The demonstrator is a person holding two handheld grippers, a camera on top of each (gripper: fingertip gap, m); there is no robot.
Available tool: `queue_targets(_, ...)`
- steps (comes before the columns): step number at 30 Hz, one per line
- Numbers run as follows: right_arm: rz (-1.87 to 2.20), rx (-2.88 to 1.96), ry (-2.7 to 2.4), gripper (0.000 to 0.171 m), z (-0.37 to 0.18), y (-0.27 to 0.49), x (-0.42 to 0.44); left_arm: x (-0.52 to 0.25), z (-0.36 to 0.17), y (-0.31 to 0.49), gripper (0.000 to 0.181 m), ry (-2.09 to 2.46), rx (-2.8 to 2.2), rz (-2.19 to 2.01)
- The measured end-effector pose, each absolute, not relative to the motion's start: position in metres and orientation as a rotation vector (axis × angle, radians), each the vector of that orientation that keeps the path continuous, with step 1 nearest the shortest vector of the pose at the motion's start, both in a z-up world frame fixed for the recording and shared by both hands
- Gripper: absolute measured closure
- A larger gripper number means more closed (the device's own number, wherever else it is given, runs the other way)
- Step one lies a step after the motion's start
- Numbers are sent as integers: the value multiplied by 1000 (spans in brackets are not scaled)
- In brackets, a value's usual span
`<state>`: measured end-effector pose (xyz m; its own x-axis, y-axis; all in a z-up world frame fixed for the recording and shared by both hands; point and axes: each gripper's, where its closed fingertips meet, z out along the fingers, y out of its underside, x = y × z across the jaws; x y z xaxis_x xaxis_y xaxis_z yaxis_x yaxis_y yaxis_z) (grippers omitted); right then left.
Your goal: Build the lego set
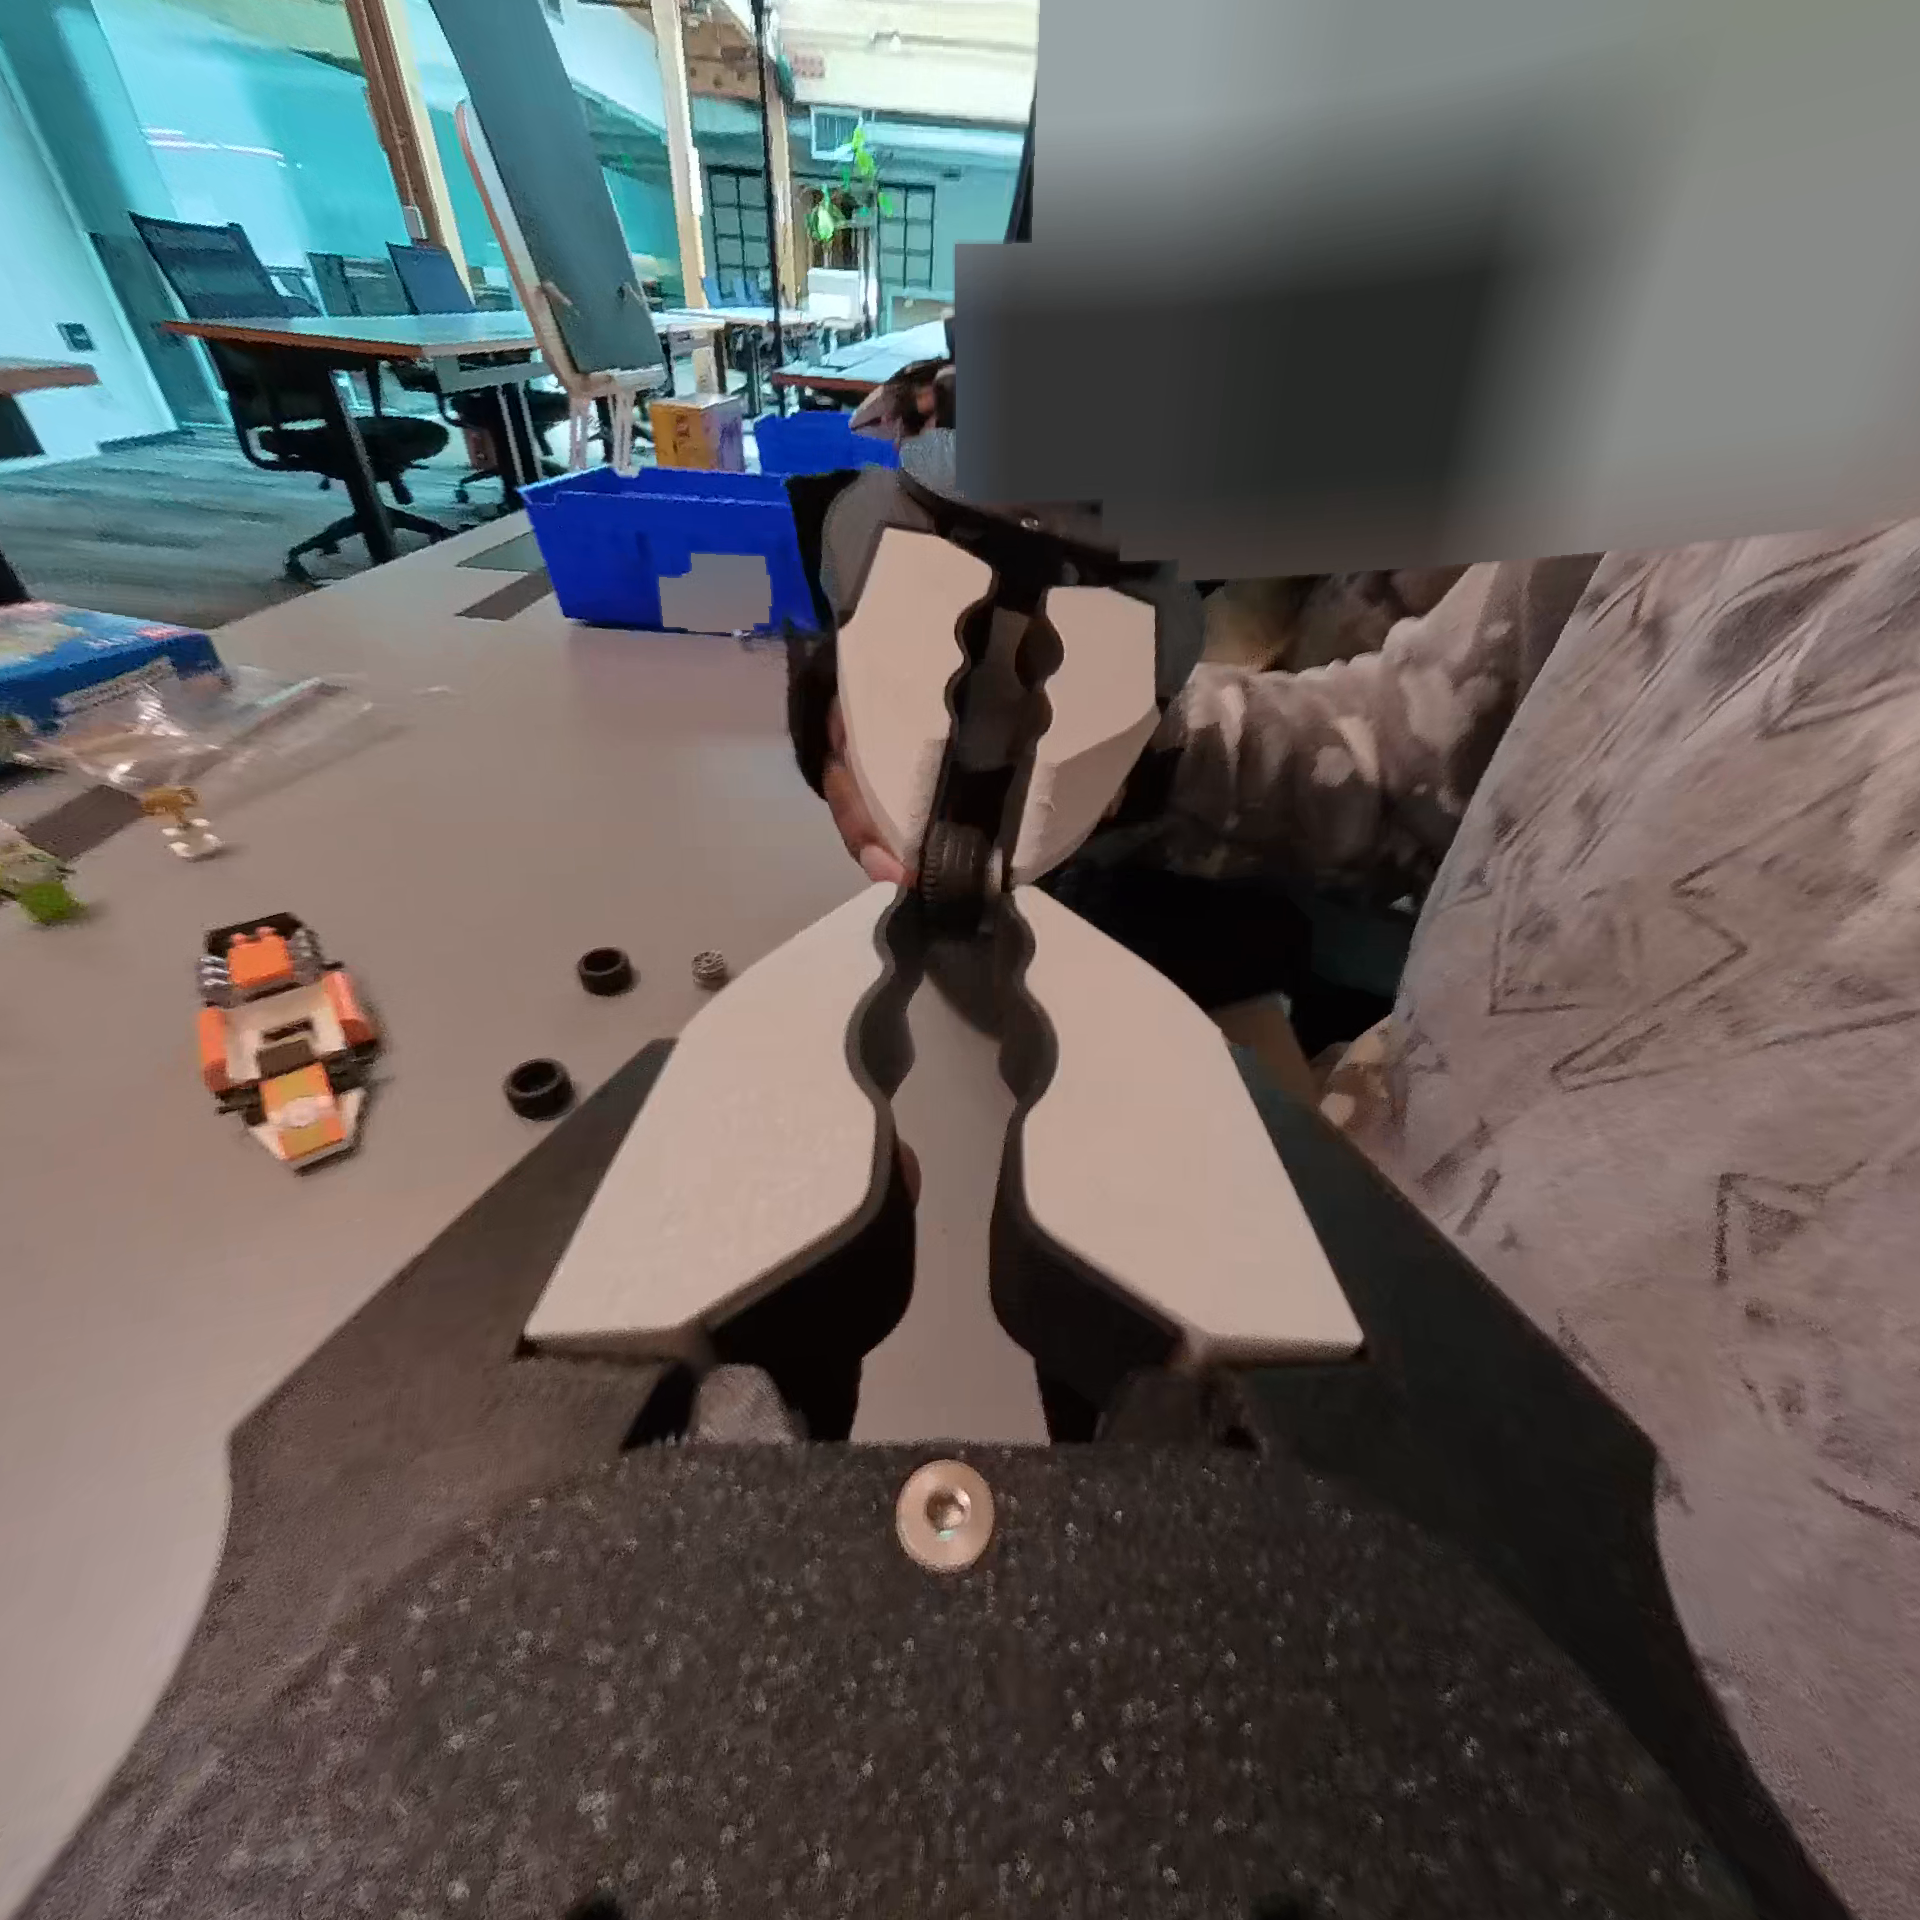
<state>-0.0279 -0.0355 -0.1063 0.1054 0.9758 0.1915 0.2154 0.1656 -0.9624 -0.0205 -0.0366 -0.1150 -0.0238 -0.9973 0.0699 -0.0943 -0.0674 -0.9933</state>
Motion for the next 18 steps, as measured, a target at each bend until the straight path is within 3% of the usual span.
queue_targets(8, 938, -1286, -1318, 163, -104, -38, -25, -17, -111, -42, 171, 1175, -1338, -1432)
queue_targets(18, 893, -1227, -1313, 160, -104, -38, -27, -20, -113, -39, 171, 1277, -1233, -1131)
